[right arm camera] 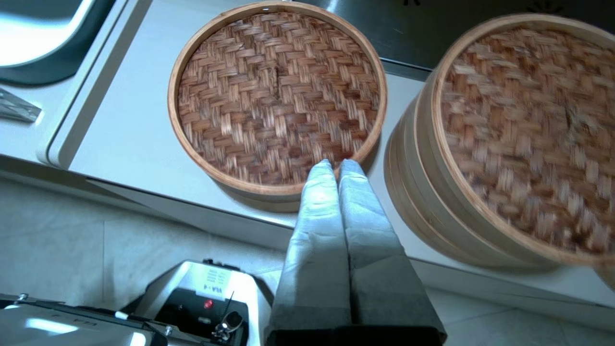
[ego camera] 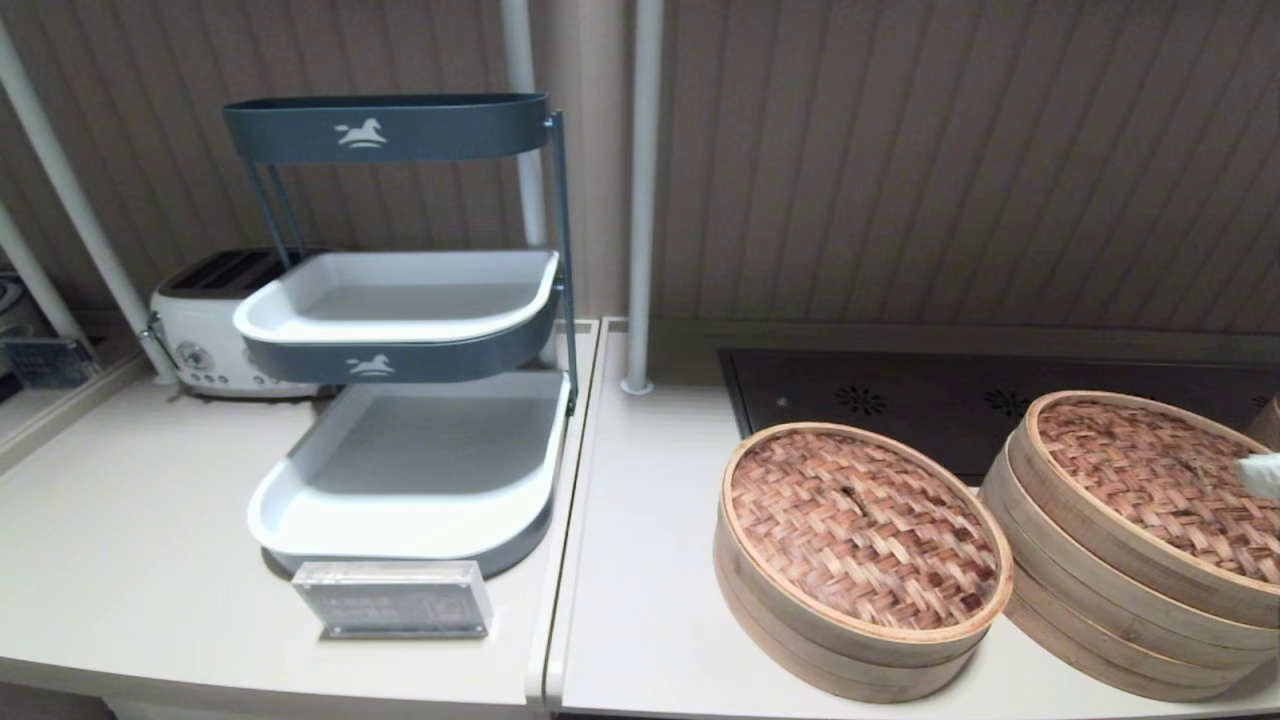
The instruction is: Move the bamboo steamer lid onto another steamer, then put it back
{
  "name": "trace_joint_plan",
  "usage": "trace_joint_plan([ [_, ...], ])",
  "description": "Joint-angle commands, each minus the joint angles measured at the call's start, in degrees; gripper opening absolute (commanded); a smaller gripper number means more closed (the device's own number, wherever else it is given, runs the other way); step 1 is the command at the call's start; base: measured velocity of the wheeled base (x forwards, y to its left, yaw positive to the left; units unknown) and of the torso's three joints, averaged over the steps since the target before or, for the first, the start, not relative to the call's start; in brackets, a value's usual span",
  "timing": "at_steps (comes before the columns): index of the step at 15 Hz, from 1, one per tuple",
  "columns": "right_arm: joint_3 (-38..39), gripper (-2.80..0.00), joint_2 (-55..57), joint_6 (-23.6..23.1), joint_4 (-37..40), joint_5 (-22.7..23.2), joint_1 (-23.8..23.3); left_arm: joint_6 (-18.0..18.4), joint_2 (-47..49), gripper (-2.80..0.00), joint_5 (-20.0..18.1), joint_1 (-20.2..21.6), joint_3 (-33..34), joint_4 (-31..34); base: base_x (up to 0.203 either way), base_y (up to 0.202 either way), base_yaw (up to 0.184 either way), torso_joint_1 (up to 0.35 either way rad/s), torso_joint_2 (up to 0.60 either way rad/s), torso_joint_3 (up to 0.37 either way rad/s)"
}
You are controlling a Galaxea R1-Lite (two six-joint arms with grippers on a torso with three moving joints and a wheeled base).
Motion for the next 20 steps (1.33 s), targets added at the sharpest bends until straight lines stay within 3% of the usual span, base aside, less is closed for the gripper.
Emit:
trace_joint_plan([
  [1,6.54,-2.8,-13.53,-0.07,0.21,-0.02,-2.51,-0.01,-0.11,-2.8,0.02,0.0,1.58,-0.05,0.0,0.0,0.0,0.0,0.0,0.0],
  [3,16.13,-2.8,-21.67,-0.64,0.16,0.14,-6.09,-0.01,-0.11,-2.8,0.02,0.0,1.58,-0.05,0.0,0.0,0.0,0.0,0.0,0.0],
  [8,34.05,-2.8,-36.3,-1.3,-1.7,1.48,-9.29,-0.01,-0.11,-2.8,0.02,0.0,1.58,-0.05,0.0,0.0,0.0,0.0,0.0,0.0],
  [11,44.56,-2.8,-41.39,-2.55,-10.2,3.34,-12.54,-0.01,-0.11,-2.8,0.02,0.0,1.58,-0.05,0.0,0.0,0.0,0.0,0.0,0.0],
  [16,61.41,-2.8,-44.13,-6.63,-37.97,2.01,-14.07,-0.01,-0.11,-2.8,0.02,0.0,1.58,-0.05,0.0,0.0,0.0,0.0,0.0,0.0],
  [20,63.21,-2.8,-53.43,-7.13,-36.67,3.89,-14.05,-0.01,-0.11,-2.8,0.02,0.0,1.58,-0.05,0.0,0.0,0.0,0.0,0.0,0.0],
])
